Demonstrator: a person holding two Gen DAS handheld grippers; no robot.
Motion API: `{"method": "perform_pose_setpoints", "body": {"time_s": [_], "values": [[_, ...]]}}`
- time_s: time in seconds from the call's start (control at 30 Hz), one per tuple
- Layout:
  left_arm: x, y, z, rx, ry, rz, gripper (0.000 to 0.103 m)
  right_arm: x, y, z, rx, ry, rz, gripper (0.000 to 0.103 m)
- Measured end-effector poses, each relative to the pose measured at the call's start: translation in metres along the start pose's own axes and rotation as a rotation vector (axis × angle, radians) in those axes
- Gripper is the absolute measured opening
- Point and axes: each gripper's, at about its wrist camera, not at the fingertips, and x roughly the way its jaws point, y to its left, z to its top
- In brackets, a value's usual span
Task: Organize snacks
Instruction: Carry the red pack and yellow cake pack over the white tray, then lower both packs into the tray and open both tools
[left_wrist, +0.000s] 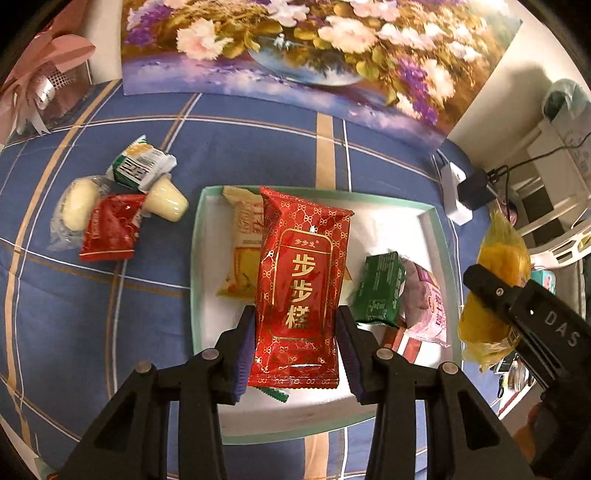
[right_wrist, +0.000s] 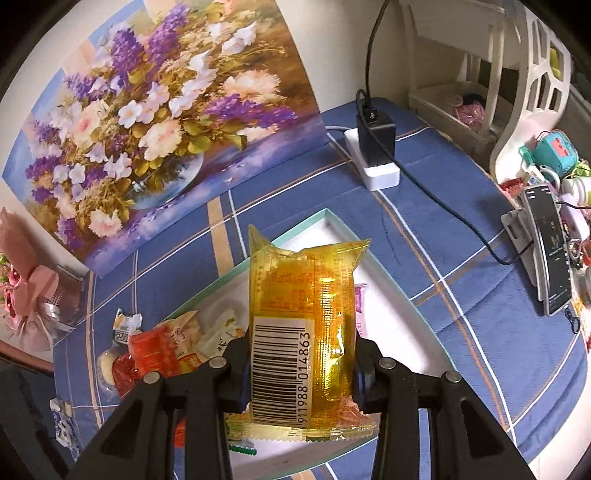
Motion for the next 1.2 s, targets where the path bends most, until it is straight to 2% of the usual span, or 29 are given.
{"method": "perform_pose_setpoints", "body": {"time_s": [0.43,0.77,1.1,1.2], "values": [[0.029,0.007,0.002,-0.051,0.024,-0.022,0.044,0.034,0.017,-0.016,-0.056,0.103,0.017,0.043],[0.028,0.006,0.002,-0.047,0.006,-0.06,0.044,0.033,0.026,-0.019,-0.083,0.11,0.023,0.043],[0.027,0.009,0.001,-0.058,0.006,0.0,0.044,0.032,0.027,-0.017,-0.08,0.113,0.023,0.043],[0.023,0.017,0.003,-0.078,-0.002,0.023,0.049,0.031,0.026,-0.016,-0.073,0.107,0.024,0.05]]}}
